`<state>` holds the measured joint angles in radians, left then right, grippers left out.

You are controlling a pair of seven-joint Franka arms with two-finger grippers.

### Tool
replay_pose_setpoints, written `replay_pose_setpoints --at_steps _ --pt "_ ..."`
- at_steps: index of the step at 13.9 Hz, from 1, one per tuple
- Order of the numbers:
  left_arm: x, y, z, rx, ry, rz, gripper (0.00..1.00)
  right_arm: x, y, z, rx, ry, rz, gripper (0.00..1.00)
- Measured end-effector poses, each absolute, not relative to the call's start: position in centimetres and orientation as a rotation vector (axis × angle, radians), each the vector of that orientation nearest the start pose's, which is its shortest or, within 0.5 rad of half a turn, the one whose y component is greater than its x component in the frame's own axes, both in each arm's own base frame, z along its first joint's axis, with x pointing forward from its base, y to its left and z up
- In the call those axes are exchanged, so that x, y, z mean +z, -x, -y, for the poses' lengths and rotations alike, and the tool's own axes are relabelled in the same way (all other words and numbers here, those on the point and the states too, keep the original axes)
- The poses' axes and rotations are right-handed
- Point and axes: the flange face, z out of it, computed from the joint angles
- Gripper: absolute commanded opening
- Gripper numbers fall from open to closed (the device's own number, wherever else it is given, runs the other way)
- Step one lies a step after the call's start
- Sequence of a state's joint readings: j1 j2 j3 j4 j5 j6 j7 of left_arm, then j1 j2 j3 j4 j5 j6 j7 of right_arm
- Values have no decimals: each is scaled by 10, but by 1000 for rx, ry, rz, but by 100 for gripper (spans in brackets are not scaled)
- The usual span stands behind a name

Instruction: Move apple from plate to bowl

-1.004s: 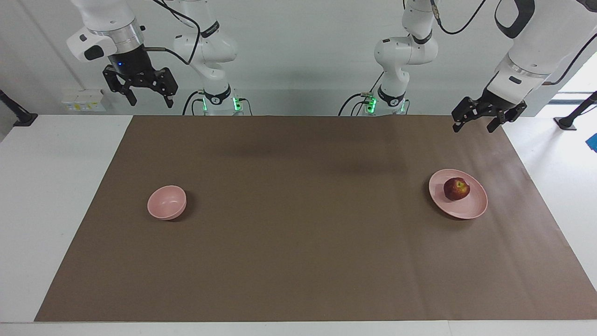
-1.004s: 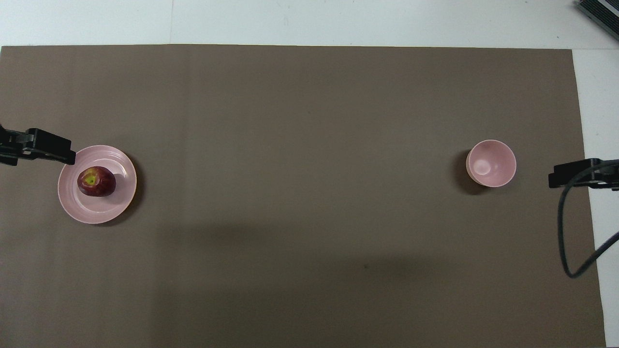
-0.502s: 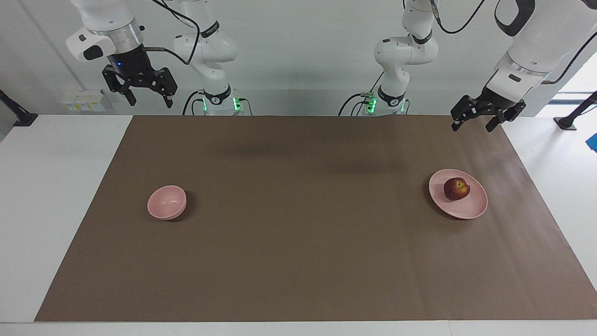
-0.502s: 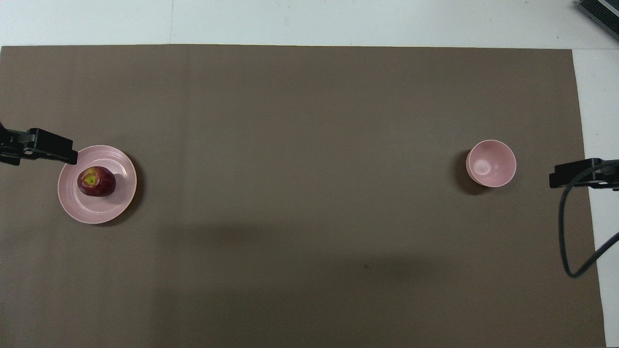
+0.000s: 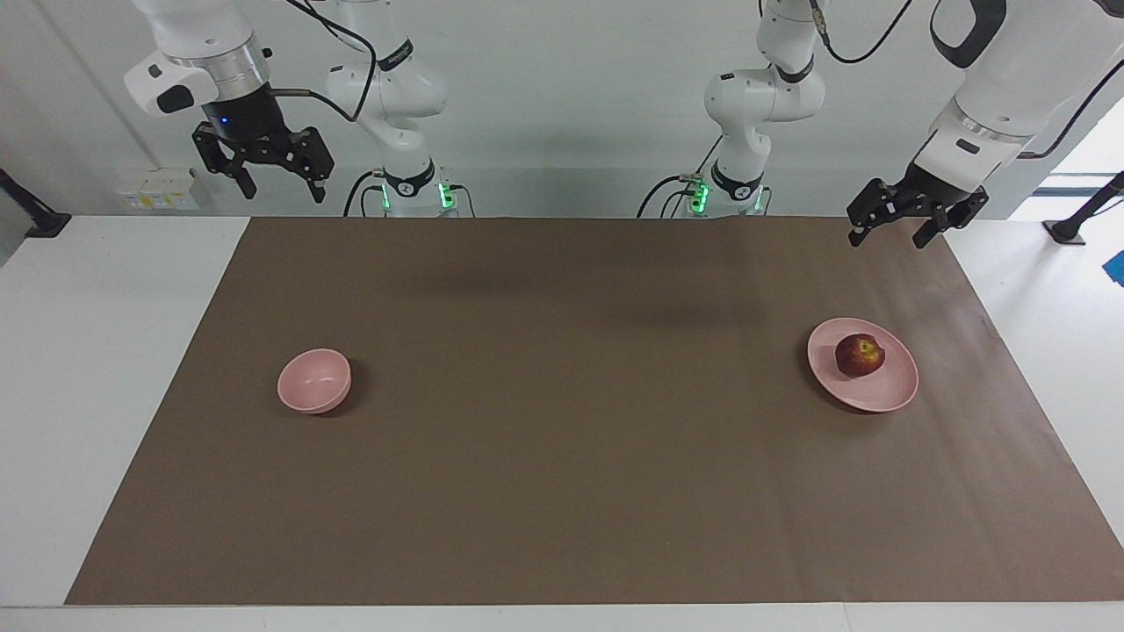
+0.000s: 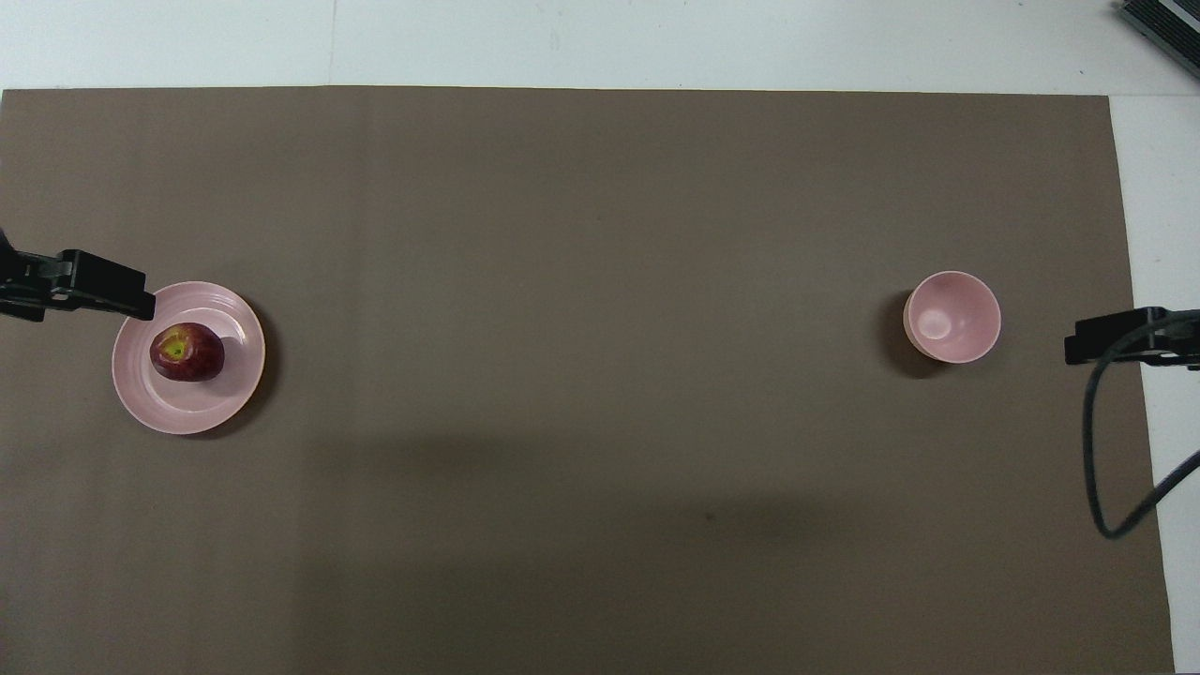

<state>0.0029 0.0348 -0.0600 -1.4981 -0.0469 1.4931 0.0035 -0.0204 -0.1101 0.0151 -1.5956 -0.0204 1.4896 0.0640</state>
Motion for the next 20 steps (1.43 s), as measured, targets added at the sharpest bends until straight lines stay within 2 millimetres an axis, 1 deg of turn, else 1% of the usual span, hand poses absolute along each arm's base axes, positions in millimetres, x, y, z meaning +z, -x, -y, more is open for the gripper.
replay_pose_setpoints --at_steps 4,7,10,12,18,20 --pt "629 -557 34 73 3187 -94 100 664 -511 5 -7 3161 -114 100" --pt "614 -561 33 67 3188 -86 100 664 -511 5 -7 3161 -114 100" --pt "585 -571 31 7 3189 -73 100 664 -511 6 -6 3161 -117 100" --pt "563 -574 28 -3 3189 -59 100 664 -511 7 -6 3161 -118 100" --pt "498 -577 0 -23 3188 23 100 664 -511 7 -6 3161 -118 100" --pt "479 -576 -14 -13 3187 4 100 664 -511 7 -6 3161 -118 100"
